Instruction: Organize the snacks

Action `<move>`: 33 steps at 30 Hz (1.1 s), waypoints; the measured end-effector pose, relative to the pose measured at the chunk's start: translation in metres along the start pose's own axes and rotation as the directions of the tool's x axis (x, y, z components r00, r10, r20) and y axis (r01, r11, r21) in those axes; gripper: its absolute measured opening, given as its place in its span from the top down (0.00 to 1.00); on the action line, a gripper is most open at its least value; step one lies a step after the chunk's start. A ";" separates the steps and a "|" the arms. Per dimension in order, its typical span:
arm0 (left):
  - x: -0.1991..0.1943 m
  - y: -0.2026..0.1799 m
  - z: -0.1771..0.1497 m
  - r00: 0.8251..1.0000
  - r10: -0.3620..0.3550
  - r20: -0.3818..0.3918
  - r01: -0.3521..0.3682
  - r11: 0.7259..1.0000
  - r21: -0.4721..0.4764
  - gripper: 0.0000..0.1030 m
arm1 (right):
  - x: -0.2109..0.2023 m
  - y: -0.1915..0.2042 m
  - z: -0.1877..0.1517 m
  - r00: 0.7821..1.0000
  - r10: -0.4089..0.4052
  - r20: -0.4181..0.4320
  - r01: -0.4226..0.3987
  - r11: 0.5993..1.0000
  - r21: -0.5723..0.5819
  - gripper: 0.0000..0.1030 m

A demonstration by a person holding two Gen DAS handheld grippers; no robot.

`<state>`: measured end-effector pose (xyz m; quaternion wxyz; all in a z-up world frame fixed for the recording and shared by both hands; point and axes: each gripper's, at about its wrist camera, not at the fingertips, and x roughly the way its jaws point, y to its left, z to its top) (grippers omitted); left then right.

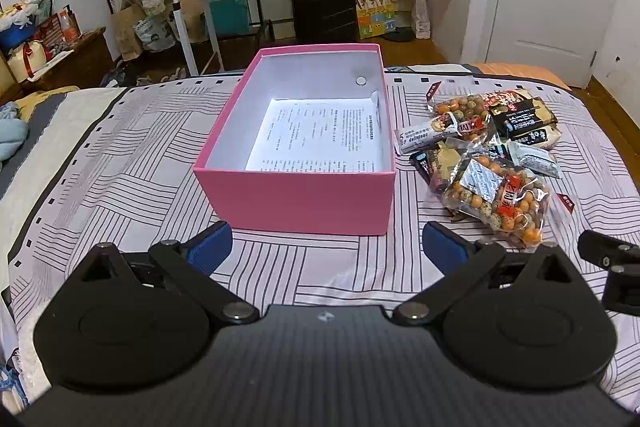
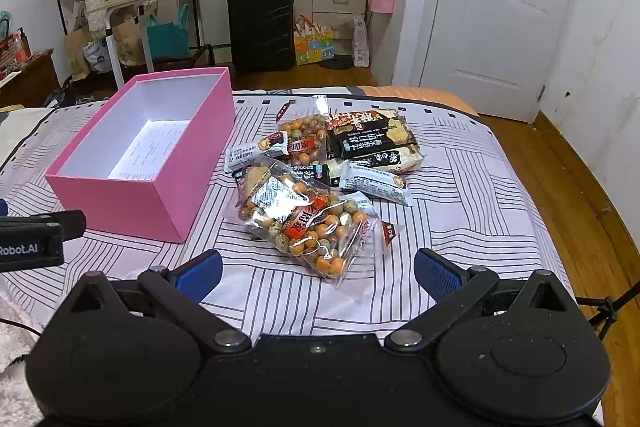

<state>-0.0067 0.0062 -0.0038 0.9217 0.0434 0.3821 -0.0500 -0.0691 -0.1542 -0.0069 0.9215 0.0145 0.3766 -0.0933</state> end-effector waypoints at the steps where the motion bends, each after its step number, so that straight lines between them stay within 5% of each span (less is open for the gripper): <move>1: 0.000 0.000 0.000 1.000 -0.004 -0.002 0.004 1.000 0.001 0.00 | 0.000 0.000 0.000 1.000 -0.001 -0.001 0.001 1.000 0.001 0.00; 17: -0.006 -0.004 -0.001 0.996 -0.083 -0.014 0.083 0.997 -0.001 0.03 | 0.006 -0.002 -0.003 0.999 0.035 0.000 -0.035 0.999 -0.034 0.00; 20: -0.005 -0.006 -0.002 0.997 -0.078 -0.014 0.078 0.997 0.004 0.03 | 0.001 -0.007 0.000 0.996 0.074 0.055 -0.070 0.995 -0.075 0.00; 24: -0.003 -0.003 0.003 0.993 -0.112 -0.020 0.111 0.992 -0.060 0.03 | 0.005 -0.018 0.006 0.983 0.036 0.181 -0.010 0.990 -0.138 0.00; 27: -0.021 -0.011 0.009 0.996 0.010 0.086 -0.004 0.998 -0.068 0.04 | 0.020 -0.028 0.010 0.980 0.074 0.183 -0.032 0.974 -0.223 0.01; 31: -0.019 -0.024 0.025 0.994 -0.105 0.040 0.105 0.994 -0.013 0.03 | 0.044 -0.046 0.016 0.958 0.225 0.178 -0.160 0.933 -0.322 0.01; 33: -0.005 -0.032 0.032 0.991 -0.134 0.005 0.134 0.991 0.006 0.03 | 0.061 -0.050 0.021 0.946 0.304 0.109 -0.240 0.887 -0.394 0.01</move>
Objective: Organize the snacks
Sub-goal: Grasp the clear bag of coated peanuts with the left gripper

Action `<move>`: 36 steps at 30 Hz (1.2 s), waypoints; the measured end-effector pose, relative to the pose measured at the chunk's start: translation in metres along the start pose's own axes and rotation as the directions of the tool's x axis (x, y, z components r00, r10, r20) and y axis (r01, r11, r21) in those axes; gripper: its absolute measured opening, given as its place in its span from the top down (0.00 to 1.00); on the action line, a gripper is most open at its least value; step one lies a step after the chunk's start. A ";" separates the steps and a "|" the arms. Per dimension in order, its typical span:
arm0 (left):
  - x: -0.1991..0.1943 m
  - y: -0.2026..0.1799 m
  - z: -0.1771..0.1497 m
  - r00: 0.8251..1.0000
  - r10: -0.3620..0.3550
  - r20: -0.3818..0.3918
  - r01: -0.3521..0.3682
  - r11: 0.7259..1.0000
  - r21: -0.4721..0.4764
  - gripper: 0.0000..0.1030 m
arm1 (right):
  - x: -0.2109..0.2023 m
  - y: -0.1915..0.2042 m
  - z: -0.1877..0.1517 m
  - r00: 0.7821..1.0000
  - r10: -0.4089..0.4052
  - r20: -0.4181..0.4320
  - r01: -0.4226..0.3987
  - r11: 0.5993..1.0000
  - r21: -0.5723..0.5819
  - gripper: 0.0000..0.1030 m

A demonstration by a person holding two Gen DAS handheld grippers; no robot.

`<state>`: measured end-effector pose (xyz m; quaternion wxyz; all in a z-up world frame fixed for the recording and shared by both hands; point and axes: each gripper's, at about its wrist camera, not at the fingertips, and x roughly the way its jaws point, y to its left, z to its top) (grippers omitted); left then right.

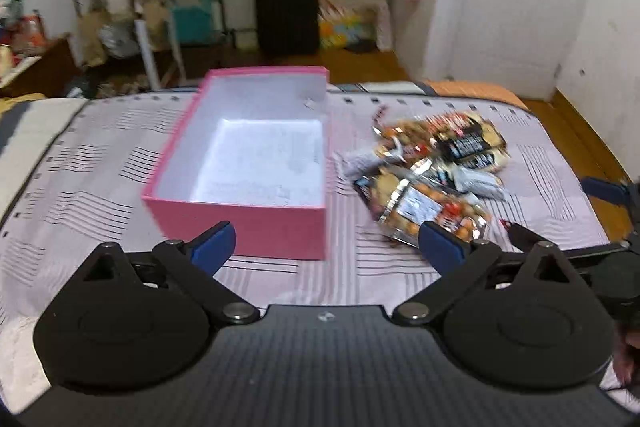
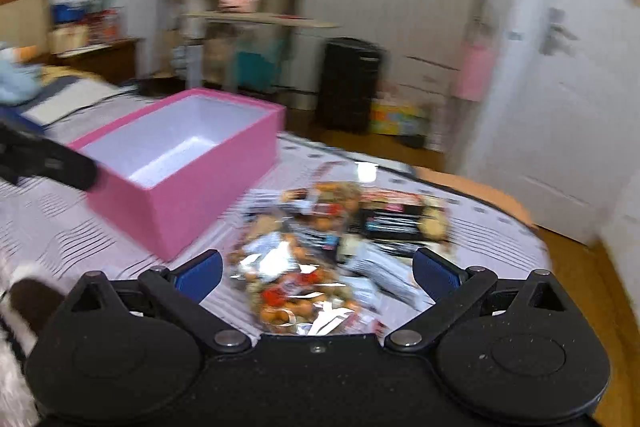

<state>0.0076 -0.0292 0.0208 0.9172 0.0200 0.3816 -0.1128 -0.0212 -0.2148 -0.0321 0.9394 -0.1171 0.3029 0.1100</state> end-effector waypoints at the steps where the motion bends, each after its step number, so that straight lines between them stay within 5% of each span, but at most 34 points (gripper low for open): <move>1: 0.009 -0.004 0.002 1.000 -0.017 -0.015 0.017 1.000 0.015 0.03 | 0.014 -0.005 -0.001 0.997 0.037 -0.061 -0.040 0.998 -0.039 0.01; 3: 0.035 -0.012 0.005 0.997 -0.037 -0.067 0.039 0.999 0.027 0.04 | 0.035 -0.013 -0.005 0.992 0.067 -0.107 -0.076 0.993 -0.085 0.06; 6: 0.077 -0.016 0.001 0.974 -0.187 -0.128 0.187 0.982 -0.014 0.03 | 0.060 -0.022 -0.011 0.982 0.121 -0.145 -0.141 0.980 -0.139 0.06; 13: 0.163 -0.029 -0.023 0.936 -0.268 -0.227 0.245 0.962 -0.122 0.04 | 0.099 -0.016 -0.030 0.959 0.189 -0.211 -0.255 0.901 -0.351 0.06; 18: 0.186 -0.037 -0.045 0.889 -0.394 -0.231 0.329 0.903 -0.276 0.06 | 0.117 -0.021 -0.041 0.952 0.191 -0.239 -0.275 0.878 -0.392 0.03; 22: 0.190 -0.033 -0.045 0.905 -0.379 -0.193 0.306 0.895 -0.324 0.09 | 0.135 -0.028 -0.045 0.936 0.217 -0.277 -0.309 0.884 -0.350 0.00; 25: 0.199 -0.041 -0.047 0.912 -0.347 -0.216 0.286 0.920 -0.269 0.25 | 0.140 -0.031 -0.048 0.939 0.229 -0.255 -0.303 0.904 -0.301 0.00; 29: 0.204 -0.044 -0.046 0.874 -0.444 -0.196 0.377 0.875 -0.305 0.46 | 0.136 -0.030 -0.049 0.942 0.210 -0.260 -0.264 0.945 -0.195 0.05; 33: 0.214 -0.049 -0.050 0.823 -0.528 -0.208 0.437 0.824 -0.361 0.49 | 0.128 -0.023 -0.055 0.961 0.144 -0.236 -0.168 0.982 -0.085 0.08; 36: 0.216 -0.049 -0.051 0.812 -0.550 -0.196 0.448 0.802 -0.394 0.55 | 0.124 -0.018 -0.056 0.965 0.107 -0.239 -0.112 0.994 -0.010 0.09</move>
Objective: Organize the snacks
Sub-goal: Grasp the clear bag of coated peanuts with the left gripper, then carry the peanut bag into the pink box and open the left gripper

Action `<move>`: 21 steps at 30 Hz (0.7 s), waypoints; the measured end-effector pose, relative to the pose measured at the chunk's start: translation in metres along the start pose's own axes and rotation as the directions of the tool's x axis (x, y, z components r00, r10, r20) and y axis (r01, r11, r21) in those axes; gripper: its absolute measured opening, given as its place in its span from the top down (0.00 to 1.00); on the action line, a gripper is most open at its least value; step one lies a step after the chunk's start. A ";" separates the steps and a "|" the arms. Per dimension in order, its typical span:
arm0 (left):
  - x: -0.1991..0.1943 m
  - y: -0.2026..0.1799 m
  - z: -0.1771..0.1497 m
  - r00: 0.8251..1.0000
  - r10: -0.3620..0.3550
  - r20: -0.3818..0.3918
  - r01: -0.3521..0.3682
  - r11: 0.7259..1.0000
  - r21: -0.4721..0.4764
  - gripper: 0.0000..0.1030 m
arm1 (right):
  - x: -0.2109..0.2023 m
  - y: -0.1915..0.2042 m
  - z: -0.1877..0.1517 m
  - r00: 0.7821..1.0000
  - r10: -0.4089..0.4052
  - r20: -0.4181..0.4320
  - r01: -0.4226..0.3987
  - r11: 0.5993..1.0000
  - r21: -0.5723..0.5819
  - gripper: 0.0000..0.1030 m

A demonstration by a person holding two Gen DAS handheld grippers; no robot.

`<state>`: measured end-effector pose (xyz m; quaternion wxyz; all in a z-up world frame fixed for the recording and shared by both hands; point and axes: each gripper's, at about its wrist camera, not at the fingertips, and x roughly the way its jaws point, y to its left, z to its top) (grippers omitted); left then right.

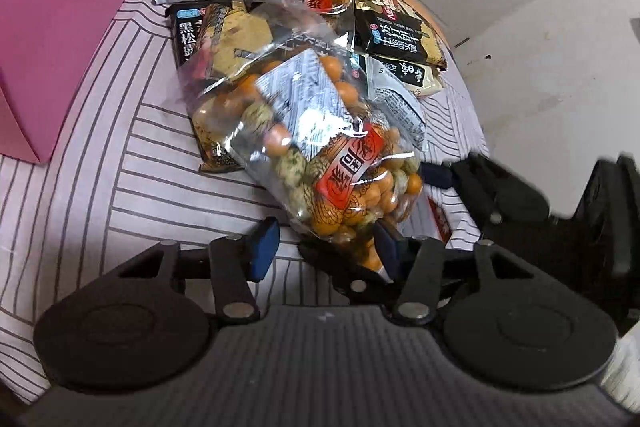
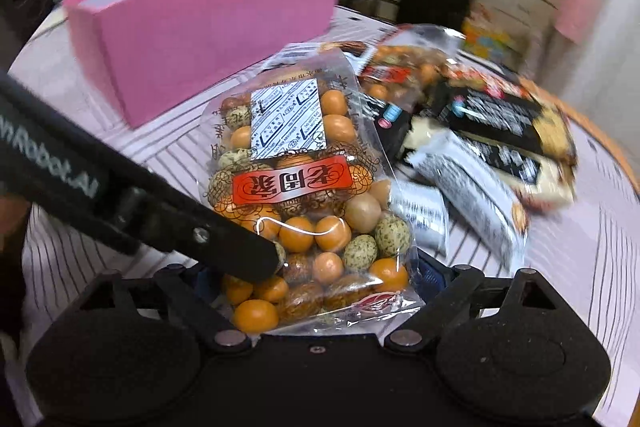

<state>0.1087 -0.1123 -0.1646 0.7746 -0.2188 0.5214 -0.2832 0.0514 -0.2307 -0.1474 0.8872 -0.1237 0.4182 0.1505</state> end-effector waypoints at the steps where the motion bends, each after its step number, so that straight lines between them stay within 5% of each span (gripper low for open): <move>1: 0.001 -0.001 0.000 1.000 -0.007 0.000 0.007 1.000 -0.001 0.57 | -0.001 0.004 -0.001 1.000 -0.021 -0.001 0.021 1.000 0.010 0.10; 10: -0.009 -0.002 0.003 0.997 0.013 -0.071 -0.009 0.999 0.053 0.57 | -0.010 0.026 0.015 0.988 -0.086 -0.126 0.106 0.981 0.165 0.12; 21: -0.055 -0.002 0.013 0.989 -0.027 -0.143 0.034 0.999 0.042 0.56 | -0.053 0.062 0.046 0.984 -0.109 -0.139 0.127 0.984 0.128 0.12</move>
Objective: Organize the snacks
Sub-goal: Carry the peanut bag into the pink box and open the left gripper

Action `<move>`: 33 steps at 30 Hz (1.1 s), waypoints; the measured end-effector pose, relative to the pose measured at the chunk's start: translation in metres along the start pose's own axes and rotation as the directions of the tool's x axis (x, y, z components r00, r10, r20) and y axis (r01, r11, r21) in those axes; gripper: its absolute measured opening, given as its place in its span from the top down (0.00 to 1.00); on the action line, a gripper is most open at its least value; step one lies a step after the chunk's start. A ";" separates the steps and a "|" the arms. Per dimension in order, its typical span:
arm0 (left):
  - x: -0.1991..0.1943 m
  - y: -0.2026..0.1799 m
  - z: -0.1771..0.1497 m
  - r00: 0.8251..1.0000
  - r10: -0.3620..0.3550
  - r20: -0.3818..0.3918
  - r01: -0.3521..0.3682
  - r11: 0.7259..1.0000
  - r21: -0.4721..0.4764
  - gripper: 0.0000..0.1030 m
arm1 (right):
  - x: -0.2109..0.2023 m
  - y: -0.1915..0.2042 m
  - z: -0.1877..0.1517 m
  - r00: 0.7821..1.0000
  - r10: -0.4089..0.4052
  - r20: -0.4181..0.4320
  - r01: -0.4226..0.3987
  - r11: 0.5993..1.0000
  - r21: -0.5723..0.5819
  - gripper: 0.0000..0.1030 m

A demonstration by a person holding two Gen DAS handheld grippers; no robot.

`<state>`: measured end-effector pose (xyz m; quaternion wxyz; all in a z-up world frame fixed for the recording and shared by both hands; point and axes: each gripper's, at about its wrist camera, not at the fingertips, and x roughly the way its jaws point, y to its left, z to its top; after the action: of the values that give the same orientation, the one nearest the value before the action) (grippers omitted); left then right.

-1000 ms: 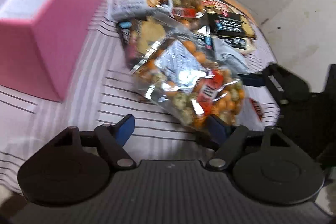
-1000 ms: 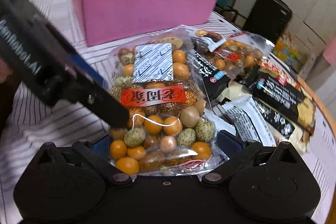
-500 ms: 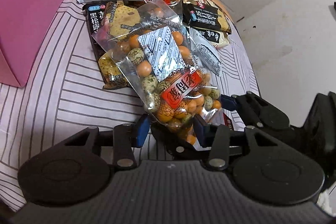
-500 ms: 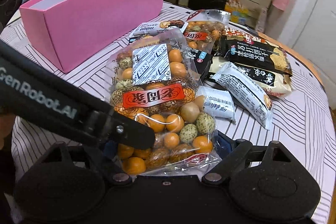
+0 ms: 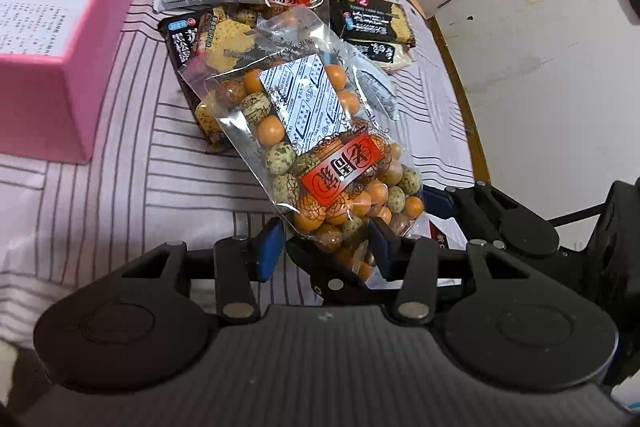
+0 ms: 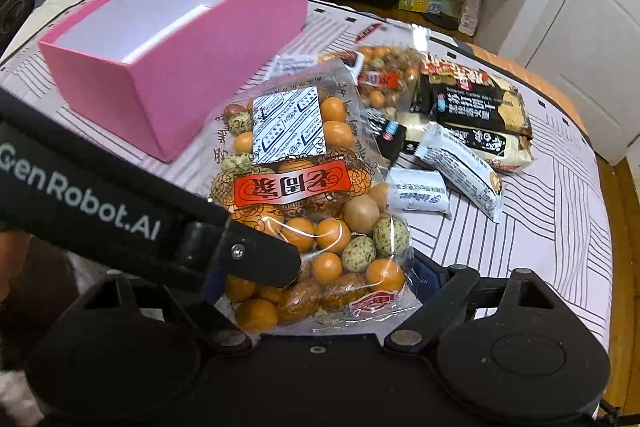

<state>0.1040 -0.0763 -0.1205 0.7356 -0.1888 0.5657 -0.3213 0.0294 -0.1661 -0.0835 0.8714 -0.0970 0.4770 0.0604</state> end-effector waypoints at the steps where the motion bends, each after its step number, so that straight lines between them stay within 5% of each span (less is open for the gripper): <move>1: -0.006 -0.002 -0.001 1.000 -0.001 -0.002 0.001 1.000 0.001 0.56 | -0.006 0.003 0.001 1.000 0.000 -0.002 0.000 1.000 -0.005 0.12; 10: -0.065 -0.013 -0.011 1.000 -0.009 -0.014 0.010 1.000 0.026 0.55 | -0.055 0.036 0.015 0.999 0.012 0.042 -0.009 0.997 -0.083 0.11; 19: -0.139 -0.013 -0.011 0.995 0.016 0.095 -0.020 0.999 0.038 0.54 | -0.082 0.064 0.063 0.974 0.137 0.180 -0.094 0.969 -0.227 0.11; 27: -0.191 0.032 0.032 0.986 0.011 0.164 -0.005 0.999 -0.039 0.54 | -0.038 0.090 0.136 0.955 0.205 0.214 -0.112 0.918 -0.381 0.11; 33: -0.185 0.080 0.091 0.987 0.037 0.157 -0.016 0.991 -0.133 0.54 | 0.017 0.085 0.190 0.958 0.270 0.101 -0.197 0.868 -0.455 0.12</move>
<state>0.1831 0.1006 -0.0136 0.7684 -0.2544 0.5277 -0.2575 0.1775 -0.0405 -0.0077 0.8486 -0.2277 0.3872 0.2794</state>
